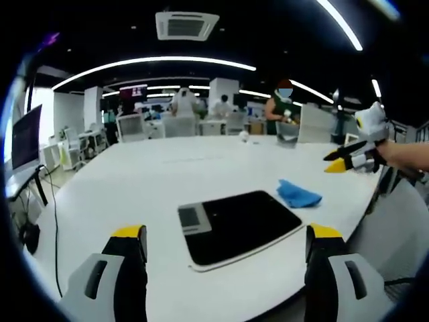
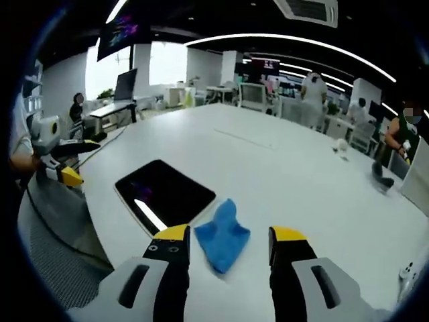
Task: Wipe the mirror surface with the cleaning cloth until all visible marks leave the cleaned area.
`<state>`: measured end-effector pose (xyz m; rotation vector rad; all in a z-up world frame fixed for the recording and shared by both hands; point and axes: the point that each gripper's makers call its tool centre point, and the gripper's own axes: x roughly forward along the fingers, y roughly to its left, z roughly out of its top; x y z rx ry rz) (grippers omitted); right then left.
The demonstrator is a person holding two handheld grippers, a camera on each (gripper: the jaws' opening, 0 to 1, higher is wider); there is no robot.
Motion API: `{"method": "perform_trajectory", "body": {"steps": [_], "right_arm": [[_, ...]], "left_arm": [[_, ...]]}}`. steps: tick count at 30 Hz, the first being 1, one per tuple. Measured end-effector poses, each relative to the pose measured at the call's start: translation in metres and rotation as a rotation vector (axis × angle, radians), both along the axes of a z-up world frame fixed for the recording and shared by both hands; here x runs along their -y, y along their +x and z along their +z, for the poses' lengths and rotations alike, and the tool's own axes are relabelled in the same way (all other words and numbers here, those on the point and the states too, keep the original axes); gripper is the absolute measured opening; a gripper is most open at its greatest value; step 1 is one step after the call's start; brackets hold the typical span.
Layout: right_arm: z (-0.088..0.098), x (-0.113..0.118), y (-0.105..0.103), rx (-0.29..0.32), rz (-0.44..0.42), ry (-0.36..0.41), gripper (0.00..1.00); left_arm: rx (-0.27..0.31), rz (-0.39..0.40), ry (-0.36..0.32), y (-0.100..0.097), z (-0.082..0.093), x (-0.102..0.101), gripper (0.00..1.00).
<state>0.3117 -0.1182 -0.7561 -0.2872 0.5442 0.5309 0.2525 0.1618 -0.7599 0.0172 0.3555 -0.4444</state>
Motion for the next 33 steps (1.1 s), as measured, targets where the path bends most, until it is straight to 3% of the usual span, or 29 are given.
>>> {"method": "perform_trajectory", "body": {"steps": [13, 23, 27, 31, 33], "right_arm": [[-0.008, -0.012, 0.015, -0.007, 0.029, -0.025, 0.39], [-0.030, -0.024, 0.019, -0.044, 0.055, -0.043, 0.34], [-0.033, -0.027, 0.023, -0.057, 0.037, -0.018, 0.31], [-0.039, -0.027, 0.026, -0.037, 0.080, -0.101, 0.28], [-0.042, -0.029, 0.028, -0.047, 0.081, -0.096, 0.27]], "left_arm": [[-0.011, -0.017, -0.003, -0.001, -0.002, 0.003, 0.99], [-0.012, -0.022, -0.021, -0.003, 0.000, 0.005, 0.99], [-0.014, -0.024, -0.021, -0.003, 0.000, 0.005, 0.99], [-0.011, -0.020, -0.024, -0.003, 0.000, 0.004, 0.99], [-0.014, -0.021, -0.024, -0.003, 0.000, 0.005, 0.99]]}}
